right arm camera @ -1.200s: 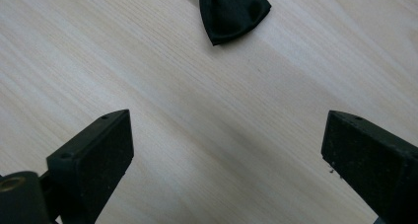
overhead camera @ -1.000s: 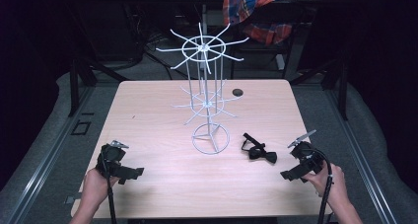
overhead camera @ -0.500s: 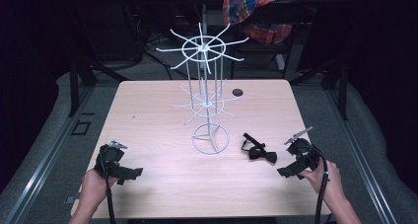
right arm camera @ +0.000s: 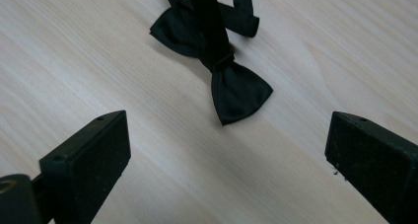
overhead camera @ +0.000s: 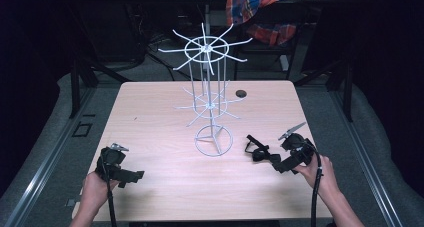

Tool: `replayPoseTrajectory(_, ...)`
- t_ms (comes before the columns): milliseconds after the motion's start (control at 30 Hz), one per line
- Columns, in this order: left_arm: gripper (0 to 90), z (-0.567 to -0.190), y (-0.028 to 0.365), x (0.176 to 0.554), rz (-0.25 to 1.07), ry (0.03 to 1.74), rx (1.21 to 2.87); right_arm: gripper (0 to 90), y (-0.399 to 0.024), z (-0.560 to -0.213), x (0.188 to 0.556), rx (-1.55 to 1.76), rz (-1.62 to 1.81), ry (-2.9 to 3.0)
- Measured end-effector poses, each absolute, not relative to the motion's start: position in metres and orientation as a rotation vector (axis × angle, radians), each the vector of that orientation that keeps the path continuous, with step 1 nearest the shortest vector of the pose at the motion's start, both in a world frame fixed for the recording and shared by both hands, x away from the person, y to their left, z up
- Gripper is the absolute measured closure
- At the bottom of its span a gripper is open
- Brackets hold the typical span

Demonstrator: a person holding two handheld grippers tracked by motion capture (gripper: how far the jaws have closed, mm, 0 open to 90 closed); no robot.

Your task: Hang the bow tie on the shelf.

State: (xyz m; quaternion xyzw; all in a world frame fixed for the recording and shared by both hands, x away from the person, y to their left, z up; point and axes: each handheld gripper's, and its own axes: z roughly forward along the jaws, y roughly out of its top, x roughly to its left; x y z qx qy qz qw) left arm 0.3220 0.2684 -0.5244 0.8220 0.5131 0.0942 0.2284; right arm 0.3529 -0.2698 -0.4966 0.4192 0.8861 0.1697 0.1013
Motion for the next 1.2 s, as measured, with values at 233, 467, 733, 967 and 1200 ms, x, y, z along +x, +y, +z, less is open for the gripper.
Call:
replayPoseTrajectory(233, 0.0, -0.524, 0.268, 0.322, 0.258, 1.404, 2.273, 2.8, -0.264, -0.497, 0.358, 1.227, 0.506, 2.618)
replayPoseTrajectory(467, 0.0, -0.525, 0.268, 0.322, 0.255, 1.408, 2.272, 0.0, -0.256, -0.497, 0.367, 1.221, 0.512, 2.619)
replayPoseTrajectory(733, 0.0, -0.524, 0.268, 0.322, 0.251, 1.411, 2.269, 11.2, -0.243, -0.494, 0.378, 1.201, 0.547, 2.618)
replayPoseTrajectory(967, 0.0, -0.525, 0.268, 0.322, 0.240, 1.413, 2.269, 36.8, -0.234, -0.493, 0.386, 1.189, 0.590, 2.621)
replayPoseTrajectory(1200, 0.0, -0.526, 0.268, 0.322, 0.238, 1.408, 2.274, 52.7, -0.221, -0.493, 0.392, 1.180, 0.600, 2.605)
